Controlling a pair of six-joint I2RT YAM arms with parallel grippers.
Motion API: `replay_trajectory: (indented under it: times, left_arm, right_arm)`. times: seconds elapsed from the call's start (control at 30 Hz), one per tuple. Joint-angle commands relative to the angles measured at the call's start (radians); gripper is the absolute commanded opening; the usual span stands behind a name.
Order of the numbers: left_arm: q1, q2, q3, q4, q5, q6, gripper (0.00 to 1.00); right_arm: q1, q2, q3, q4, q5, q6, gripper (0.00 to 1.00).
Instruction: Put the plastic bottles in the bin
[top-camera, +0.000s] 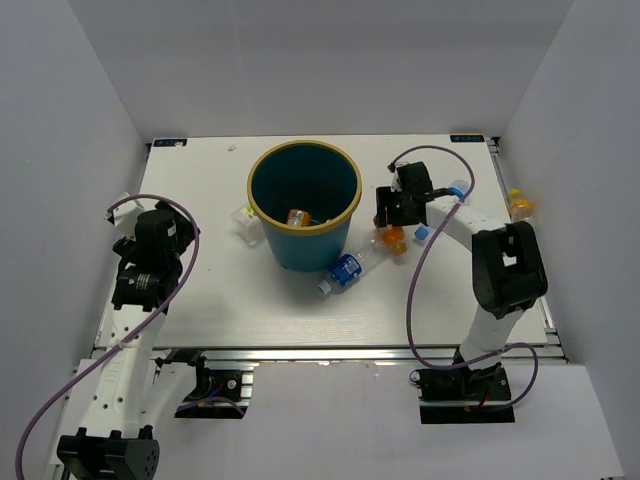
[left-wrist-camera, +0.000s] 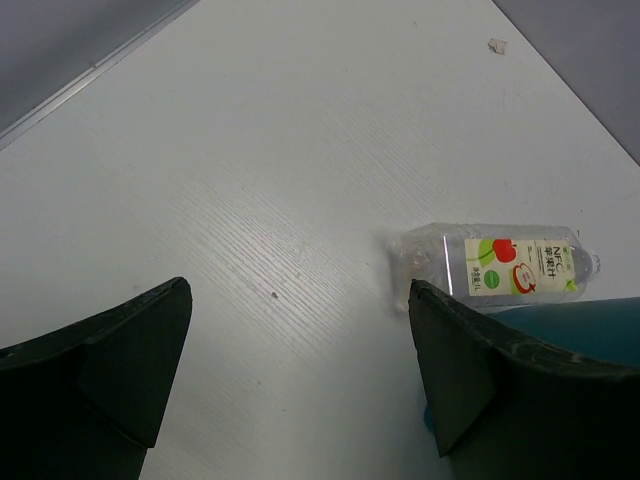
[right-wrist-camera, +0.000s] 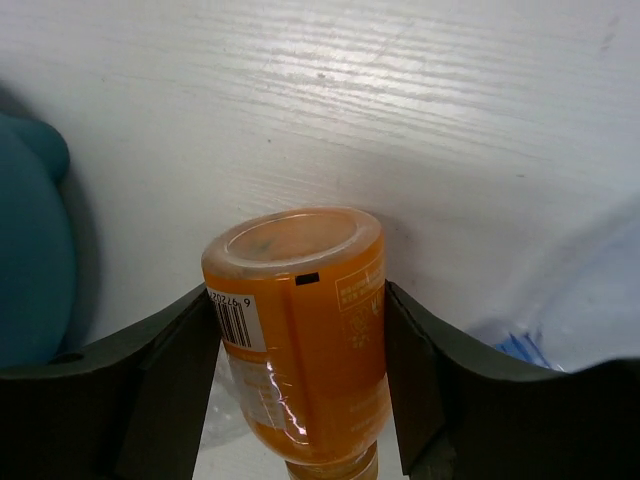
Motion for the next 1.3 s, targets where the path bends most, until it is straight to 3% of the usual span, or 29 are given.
replay_trajectory:
  times: [0.0,0.13,0.27,0.43,0.63,0.7,0.77,0.8,0.83,1.1,1.27]
  left_arm:
    - [0.005,-0.029,0.034,-0.019,-0.018,0.007,0.98]
    - [0.005,-0.027,0.036,-0.022,-0.001,0.002,0.98]
    - [0.003,-0.048,0.007,0.016,0.057,0.005,0.98]
    - [0.005,-0.078,-0.031,0.069,0.098,0.037,0.98]
    - [0.005,-0.071,-0.051,0.098,0.143,0.056,0.98]
    - [0.003,-0.068,-0.051,0.096,0.147,0.059,0.98]
    - [0.003,-0.073,-0.055,0.092,0.138,0.059,0.98]
    - [0.003,-0.078,-0.058,0.092,0.135,0.06,0.98]
    - [0.003,-0.079,-0.059,0.09,0.131,0.063,0.98]
    - [0.003,-0.084,-0.074,0.087,0.132,0.06,0.98]
    - [0.005,-0.091,-0.074,0.092,0.135,0.062,0.98]
  right_arm:
    - [-0.006,-0.145,0.019,0.008,0.06,0.017,0.39]
    - [-0.006,-0.25,0.082,-0.039,0.053,0.0,0.32]
    - [-0.006,-0.343,0.168,-0.066,0.06,-0.021,0.32]
    - [0.017,-0.452,0.265,0.049,-0.134,-0.058,0.3]
    - [0.255,-0.425,0.393,0.091,-0.113,-0.268,0.32]
    - [0.33,-0.364,0.459,0.05,-0.188,-0.308,0.35]
    - [0.375,-0.318,0.524,0.002,-0.302,-0.361,0.47]
    - [0.385,-0.281,0.539,-0.033,-0.321,-0.372,0.59]
    - [0.404,-0.267,0.551,-0.044,-0.308,-0.376,0.87]
    - [0.41,-0.329,0.569,-0.081,-0.17,-0.278,0.89]
    - [0.379,-0.545,0.334,-0.024,0.201,-0.106,0.89]
